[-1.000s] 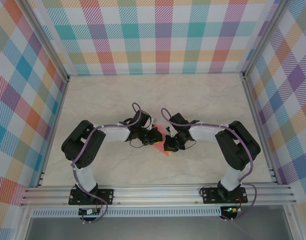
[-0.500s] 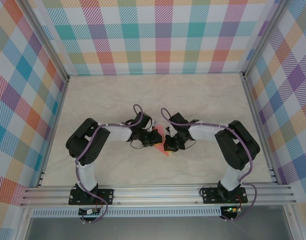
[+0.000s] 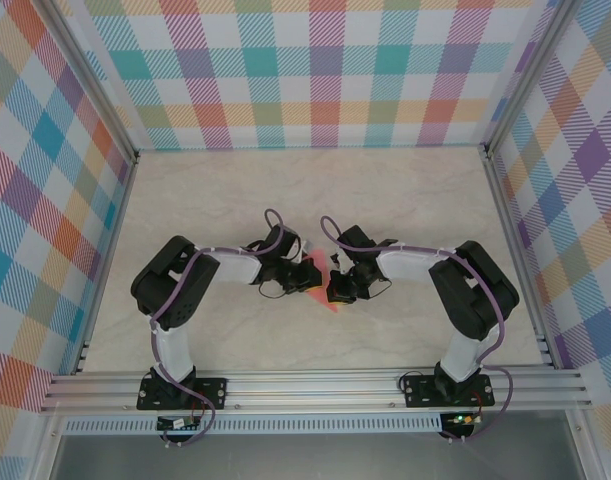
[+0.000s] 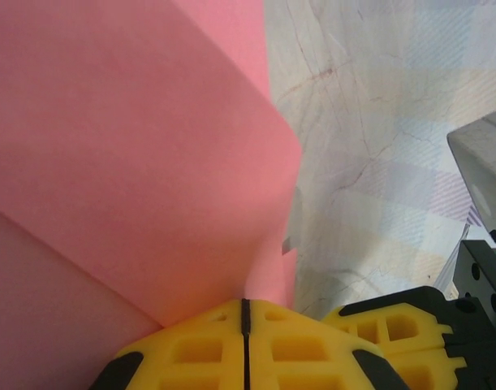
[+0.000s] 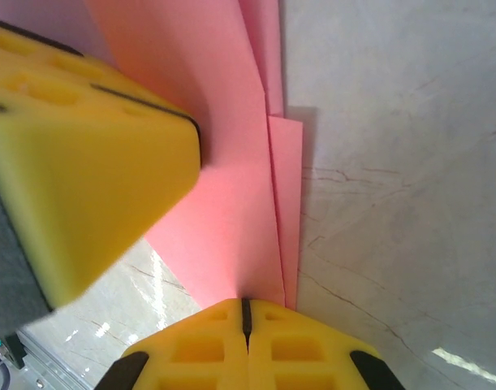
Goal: Fold a paper plane with a square sheet of paper (fold left side to right side)
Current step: Fourth fold the wing at the center of the table.
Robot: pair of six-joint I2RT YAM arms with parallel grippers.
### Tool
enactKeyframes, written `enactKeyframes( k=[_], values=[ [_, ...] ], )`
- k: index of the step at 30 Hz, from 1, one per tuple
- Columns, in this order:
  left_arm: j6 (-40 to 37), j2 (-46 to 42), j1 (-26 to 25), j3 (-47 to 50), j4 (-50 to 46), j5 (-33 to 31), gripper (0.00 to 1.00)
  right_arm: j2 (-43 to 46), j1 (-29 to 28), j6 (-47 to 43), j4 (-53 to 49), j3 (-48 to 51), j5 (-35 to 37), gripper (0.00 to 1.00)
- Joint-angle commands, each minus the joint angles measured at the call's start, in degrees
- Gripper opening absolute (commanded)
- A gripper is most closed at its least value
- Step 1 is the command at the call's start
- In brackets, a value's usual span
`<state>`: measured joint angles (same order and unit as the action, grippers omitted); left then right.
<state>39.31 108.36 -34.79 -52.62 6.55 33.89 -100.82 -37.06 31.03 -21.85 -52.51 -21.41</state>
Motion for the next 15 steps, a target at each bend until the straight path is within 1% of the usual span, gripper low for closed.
enactKeyframes(
  k=[1,12,15],
  values=[
    [-2.33,0.83,4.54,0.96,-1.62,-5.04,0.07,-4.76,-0.2,-0.99,-6.5,3.47,8.14,0.02],
    [-7.1,3.05,12.17,-5.84,-8.2,-3.92,0.07,-4.4,-0.21,-1.22,-6.9,3.73,8.14,0.02],
    [-7.32,3.61,14.38,-6.85,-8.41,-3.14,0.07,-4.36,-0.18,-1.25,-6.95,3.82,8.23,0.02]
  ],
)
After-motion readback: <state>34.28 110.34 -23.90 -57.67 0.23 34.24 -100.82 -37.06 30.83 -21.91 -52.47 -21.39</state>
